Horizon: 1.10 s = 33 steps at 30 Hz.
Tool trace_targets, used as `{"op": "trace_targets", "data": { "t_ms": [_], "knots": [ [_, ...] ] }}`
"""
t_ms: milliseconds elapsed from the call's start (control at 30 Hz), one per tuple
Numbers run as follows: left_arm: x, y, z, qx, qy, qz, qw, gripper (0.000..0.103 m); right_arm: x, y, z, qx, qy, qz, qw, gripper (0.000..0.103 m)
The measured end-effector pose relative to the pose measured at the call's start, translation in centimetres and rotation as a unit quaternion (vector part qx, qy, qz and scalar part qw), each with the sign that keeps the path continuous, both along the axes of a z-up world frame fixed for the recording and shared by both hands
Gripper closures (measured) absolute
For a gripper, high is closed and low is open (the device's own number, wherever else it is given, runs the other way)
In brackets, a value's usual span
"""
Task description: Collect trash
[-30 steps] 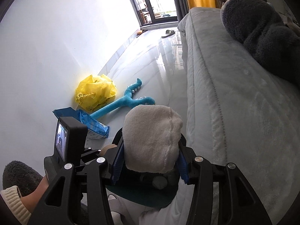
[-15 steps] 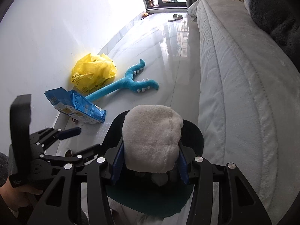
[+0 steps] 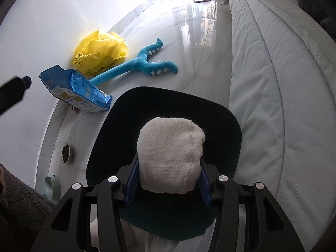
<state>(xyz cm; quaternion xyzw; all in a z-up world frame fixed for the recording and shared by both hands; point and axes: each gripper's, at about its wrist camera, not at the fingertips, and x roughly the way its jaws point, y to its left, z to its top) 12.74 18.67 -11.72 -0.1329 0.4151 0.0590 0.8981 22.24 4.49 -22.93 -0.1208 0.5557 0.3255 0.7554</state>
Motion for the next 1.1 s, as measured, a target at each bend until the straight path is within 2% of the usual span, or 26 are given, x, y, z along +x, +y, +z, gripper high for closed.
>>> {"op": "trace_targets", "data": {
  "t_ms": [100, 200, 300, 367, 500, 633, 900, 1100],
  "knots": [
    [-0.3, -0.7, 2.3, 0.008, -0.031, -0.002, 0.9995, 0.006, -0.4, -0.1, 0.5, 0.007, -0.004, 0.001, 1.000, 0.046],
    [-0.9, -1.5, 4.4, 0.028, -0.055, -0.001, 0.9981, 0.006, -0.8, -0.6, 2.2, 0.026, -0.016, -0.001, 1.000, 0.038],
    [-1.7, -2.5, 6.9, 0.059, -0.078, -0.001, 0.9952, 0.006, -1.5, -1.4, 4.8, 0.048, -0.029, -0.005, 0.998, 0.030],
    [-2.3, -3.1, 8.0, 0.062, -0.092, -0.003, 0.9938, 0.005, -2.0, -2.1, 6.4, 0.060, -0.036, -0.008, 0.998, 0.027],
    [-4.1, -4.7, 10.3, 0.046, -0.122, -0.012, 0.9914, 0.005, -3.2, -4.0, 9.7, 0.077, -0.065, -0.024, 0.995, 0.025],
    [-5.8, -6.8, 12.4, 0.074, -0.146, -0.028, 0.9861, 0.003, -4.9, -7.2, 13.1, 0.083, -0.107, -0.044, 0.990, 0.019],
    [-8.4, -10.6, 15.2, 0.117, -0.185, -0.048, 0.9745, 0.003, -8.6, -15.0, 19.1, 0.090, -0.196, -0.102, 0.971, 0.009],
    [-9.1, -12.8, 15.6, 0.114, -0.202, -0.065, 0.9705, 0.003, -11.8, -21.2, 22.4, 0.090, -0.266, -0.149, 0.948, 0.004]
  ]
}}
